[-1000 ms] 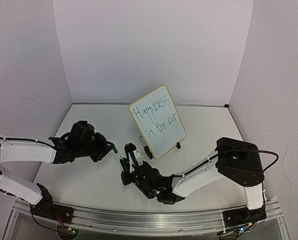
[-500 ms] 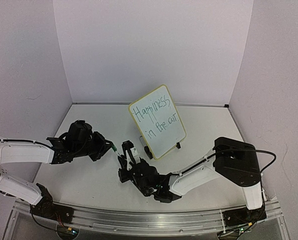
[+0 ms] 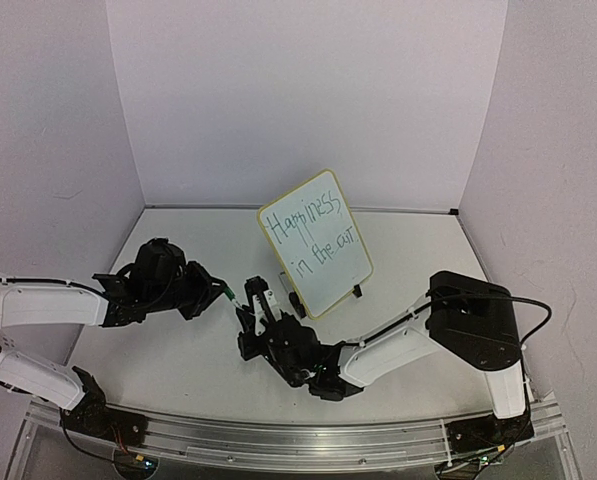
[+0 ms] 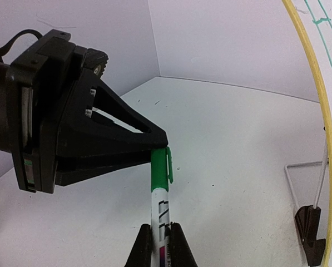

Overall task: Write a sentence on the whiteboard
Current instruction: Insert the whiteboard marker without the cap into the pen cap.

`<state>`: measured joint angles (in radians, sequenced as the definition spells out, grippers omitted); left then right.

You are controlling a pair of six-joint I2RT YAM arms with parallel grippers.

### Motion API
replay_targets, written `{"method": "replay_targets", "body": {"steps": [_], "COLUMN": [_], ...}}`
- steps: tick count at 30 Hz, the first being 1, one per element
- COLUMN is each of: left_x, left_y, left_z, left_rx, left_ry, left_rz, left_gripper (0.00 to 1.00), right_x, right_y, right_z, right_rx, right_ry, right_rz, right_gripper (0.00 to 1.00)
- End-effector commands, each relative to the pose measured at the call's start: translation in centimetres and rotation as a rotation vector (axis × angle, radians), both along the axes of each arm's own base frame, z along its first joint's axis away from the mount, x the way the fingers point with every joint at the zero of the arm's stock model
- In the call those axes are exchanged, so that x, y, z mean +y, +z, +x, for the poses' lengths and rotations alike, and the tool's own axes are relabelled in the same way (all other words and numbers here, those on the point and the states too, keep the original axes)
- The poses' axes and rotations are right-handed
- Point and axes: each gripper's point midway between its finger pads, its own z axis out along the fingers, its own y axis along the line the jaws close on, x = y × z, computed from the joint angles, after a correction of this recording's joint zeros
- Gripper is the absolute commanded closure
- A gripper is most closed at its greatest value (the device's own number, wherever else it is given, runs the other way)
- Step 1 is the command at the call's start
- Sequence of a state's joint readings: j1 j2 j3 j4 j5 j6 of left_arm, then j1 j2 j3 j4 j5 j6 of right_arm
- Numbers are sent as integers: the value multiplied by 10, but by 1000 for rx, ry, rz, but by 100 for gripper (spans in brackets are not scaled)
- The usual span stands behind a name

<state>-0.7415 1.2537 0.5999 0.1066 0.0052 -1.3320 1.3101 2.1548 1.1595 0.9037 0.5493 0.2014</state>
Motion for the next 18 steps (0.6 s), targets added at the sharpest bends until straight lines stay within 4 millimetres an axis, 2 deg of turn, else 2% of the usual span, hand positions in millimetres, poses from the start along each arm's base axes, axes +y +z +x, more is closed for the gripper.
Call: {"method": "replay_targets", "body": {"steps": [1,18], "left_x": [-42,-49], "left_y": [11,23], "left_z": [-42,-46], "left_rx": [28,-18], "left_ry": [-294,-346], "left_rz": [-59,-81], "left_gripper": [100,100], "right_x": [-3,-1], "right_y": [33,34], "right_z": [37,55], "right_rx": [-41,-56], "right_ry": [-58,-75], "right_rz": [109,107], "right_gripper": [100,100]}}
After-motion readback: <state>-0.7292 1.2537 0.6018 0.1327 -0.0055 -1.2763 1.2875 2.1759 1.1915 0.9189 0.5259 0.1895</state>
